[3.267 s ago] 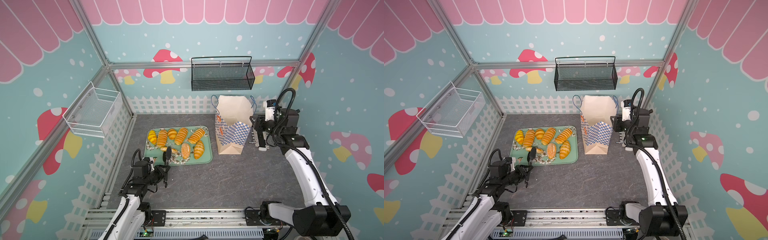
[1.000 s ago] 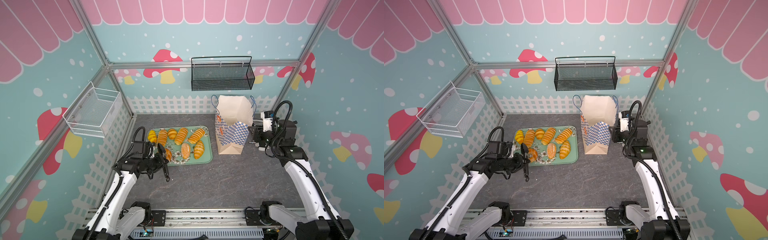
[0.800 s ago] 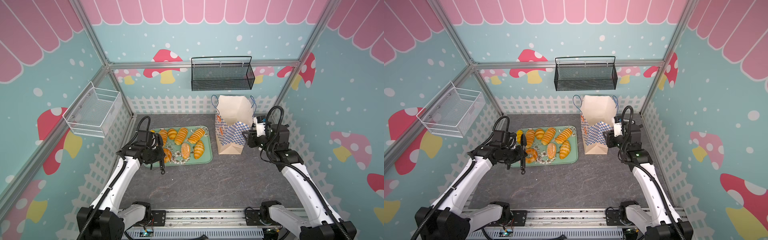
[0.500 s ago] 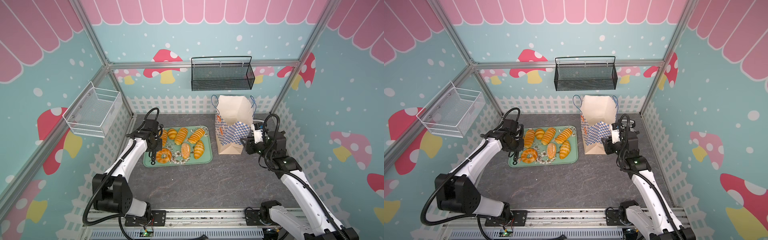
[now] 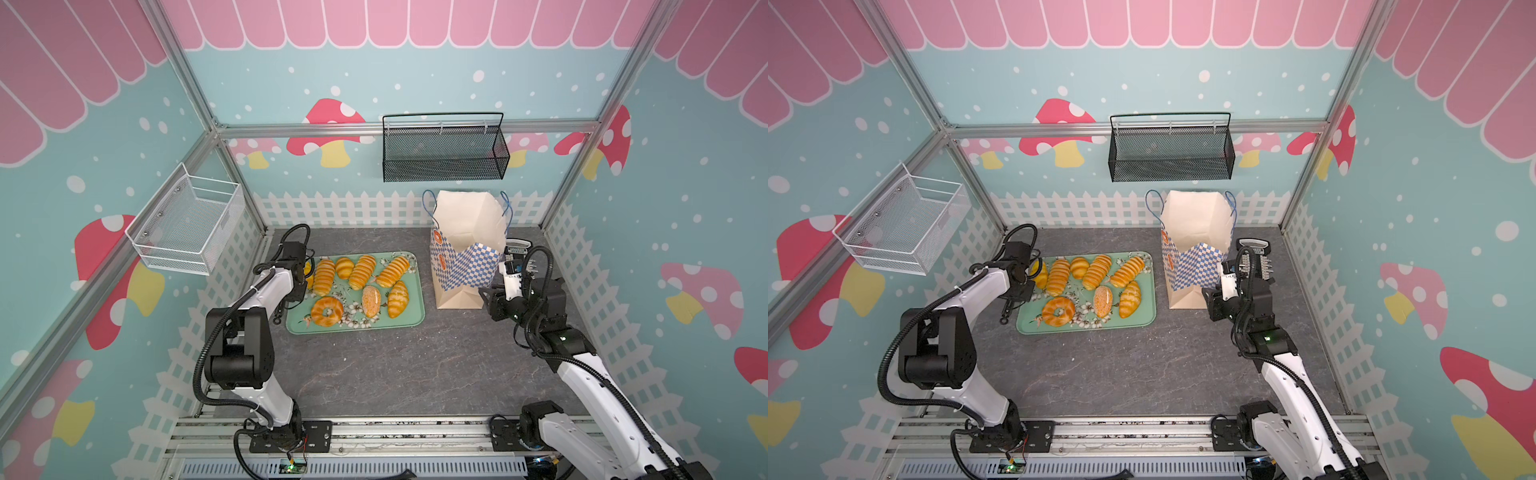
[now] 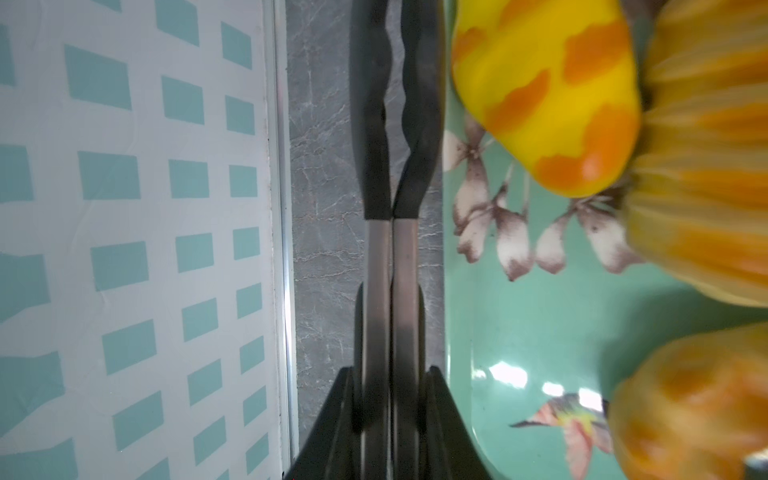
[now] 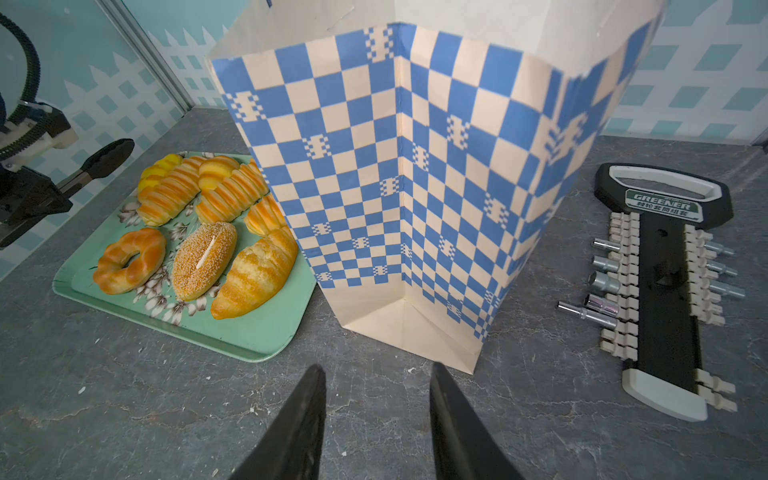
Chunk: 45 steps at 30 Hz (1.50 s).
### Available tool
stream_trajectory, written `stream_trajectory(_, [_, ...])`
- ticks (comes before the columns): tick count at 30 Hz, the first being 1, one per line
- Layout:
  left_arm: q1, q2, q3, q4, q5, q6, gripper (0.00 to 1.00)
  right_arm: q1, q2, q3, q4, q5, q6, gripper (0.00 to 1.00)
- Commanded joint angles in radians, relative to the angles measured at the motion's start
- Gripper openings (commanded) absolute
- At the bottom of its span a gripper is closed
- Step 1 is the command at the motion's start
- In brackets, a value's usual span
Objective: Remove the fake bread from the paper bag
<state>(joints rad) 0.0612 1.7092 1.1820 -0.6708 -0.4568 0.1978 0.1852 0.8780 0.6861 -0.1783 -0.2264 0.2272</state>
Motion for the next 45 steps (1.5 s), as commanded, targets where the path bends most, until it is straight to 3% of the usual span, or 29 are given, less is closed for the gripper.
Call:
stream_trajectory(1, [0.054, 0.007, -0.037, 0.098, 0.011, 0.062, 0.17, 0.007, -0.015, -0.015, 0.042, 0.019, -0.014, 0.42])
stream_trajectory(8, [0.165, 0.045, -0.038, 0.131, 0.16, 0.085, 0.18, 0.007, -0.013, -0.029, 0.059, 0.028, -0.023, 0.42])
stream_trajectory(15, [0.166, 0.106, -0.009, 0.139, 0.221, 0.116, 0.24, 0.007, -0.013, -0.03, 0.061, 0.051, -0.041, 0.42])
stream_trajectory(26, [0.168, 0.145, 0.01, 0.111, 0.19, 0.111, 0.44, 0.007, -0.013, -0.026, 0.065, 0.072, -0.057, 0.43])
stream_trajectory(34, [0.167, 0.126, -0.001, 0.109, 0.195, 0.105, 0.51, 0.007, -0.024, -0.015, 0.047, 0.09, -0.062, 0.43])
stream_trajectory(45, [0.167, 0.099, -0.013, 0.108, 0.2, 0.097, 0.7, 0.007, -0.055, 0.004, 0.019, 0.113, -0.066, 0.43])
